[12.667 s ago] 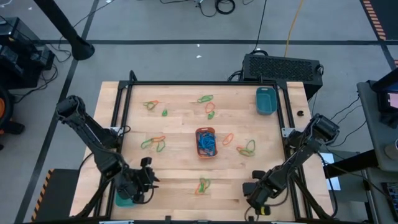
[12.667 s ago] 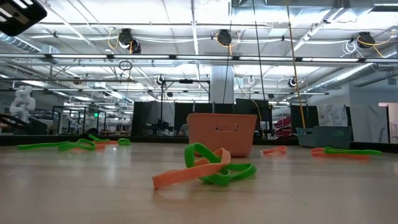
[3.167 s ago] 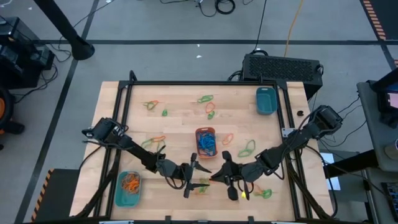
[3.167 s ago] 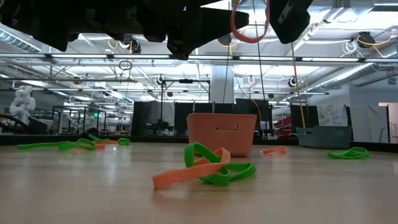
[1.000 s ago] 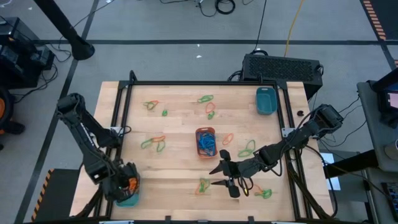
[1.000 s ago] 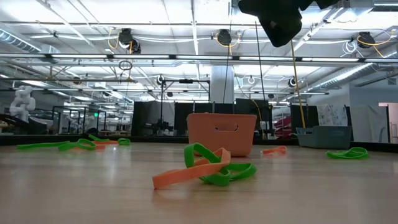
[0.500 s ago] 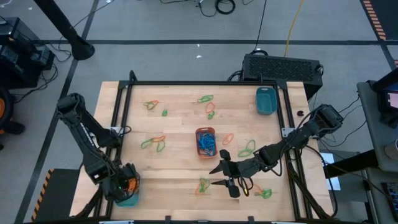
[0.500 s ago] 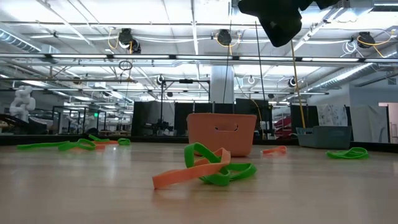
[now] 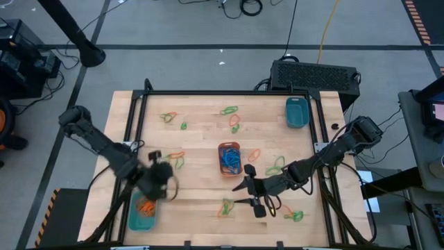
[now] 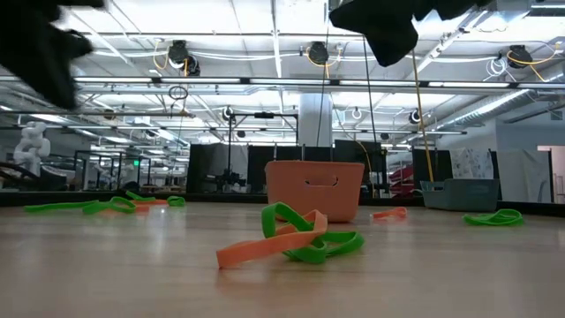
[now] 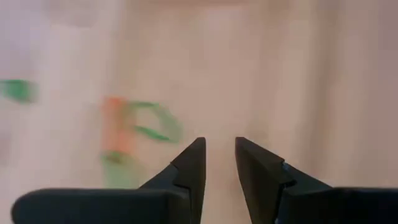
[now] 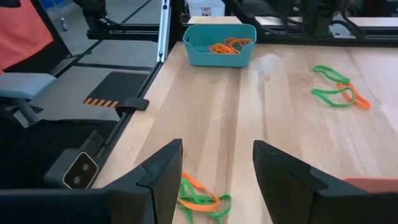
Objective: Sort rubber bands into baskets
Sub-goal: Put the orange rubber band into the green bin
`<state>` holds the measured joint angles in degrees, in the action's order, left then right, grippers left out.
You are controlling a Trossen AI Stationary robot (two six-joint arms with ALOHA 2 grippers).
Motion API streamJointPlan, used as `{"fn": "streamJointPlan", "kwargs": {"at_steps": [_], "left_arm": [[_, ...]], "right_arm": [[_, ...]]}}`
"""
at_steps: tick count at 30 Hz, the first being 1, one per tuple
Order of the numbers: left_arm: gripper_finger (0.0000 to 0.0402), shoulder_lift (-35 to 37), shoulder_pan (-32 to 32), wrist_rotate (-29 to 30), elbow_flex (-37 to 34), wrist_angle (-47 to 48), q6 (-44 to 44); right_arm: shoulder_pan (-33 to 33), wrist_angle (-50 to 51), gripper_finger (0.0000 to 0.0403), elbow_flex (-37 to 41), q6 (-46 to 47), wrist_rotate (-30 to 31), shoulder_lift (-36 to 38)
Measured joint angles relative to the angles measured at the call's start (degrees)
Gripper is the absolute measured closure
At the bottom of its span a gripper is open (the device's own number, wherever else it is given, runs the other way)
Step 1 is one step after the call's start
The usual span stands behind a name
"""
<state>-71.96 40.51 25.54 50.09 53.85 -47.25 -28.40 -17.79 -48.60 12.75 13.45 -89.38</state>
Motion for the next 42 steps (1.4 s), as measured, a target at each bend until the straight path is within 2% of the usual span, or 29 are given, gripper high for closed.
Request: {"fn": "streamJointPlan", "kwargs": {"at_steps": [4, 11, 16, 23, 30, 42], "left_arm": [[0.0306, 0.0, -12.0, 0.9, -0.3, 1.9, 6.8], [0.0306, 0.0, -31.4, -7.5, -4.6, 1.0, 19.7], [0.0306, 0.0, -39.4, -13.8, -10.4, -6.4, 27.0], [0.0306, 0.0, -43.4, -15.9, -14.4, -13.5, 31.1], [0.0306, -0.7, -43.5, -18.6, -14.4, -15.0, 31.2], [0.0306, -10.2, -43.5, -21.2, -14.2, -15.7, 34.3]], "right_arm": [[0.6, 1.1, 0.0216, 0.0, 0.0, 0.0, 0.0], [0.6, 4.3, 0.0216, 0.0, 1.9, 0.0, 0.0], [0.6, 6.1, 0.0216, 0.0, 2.5, 0.0, 0.0], [1.6, 6.0, 0.0216, 0.0, 1.5, 4.4, 0.0], [1.8, 6.0, 0.0216, 0.0, 1.6, 4.4, 0.0], [1.8, 6.1, 0.0216, 0.0, 1.6, 4.4, 0.0]]}}
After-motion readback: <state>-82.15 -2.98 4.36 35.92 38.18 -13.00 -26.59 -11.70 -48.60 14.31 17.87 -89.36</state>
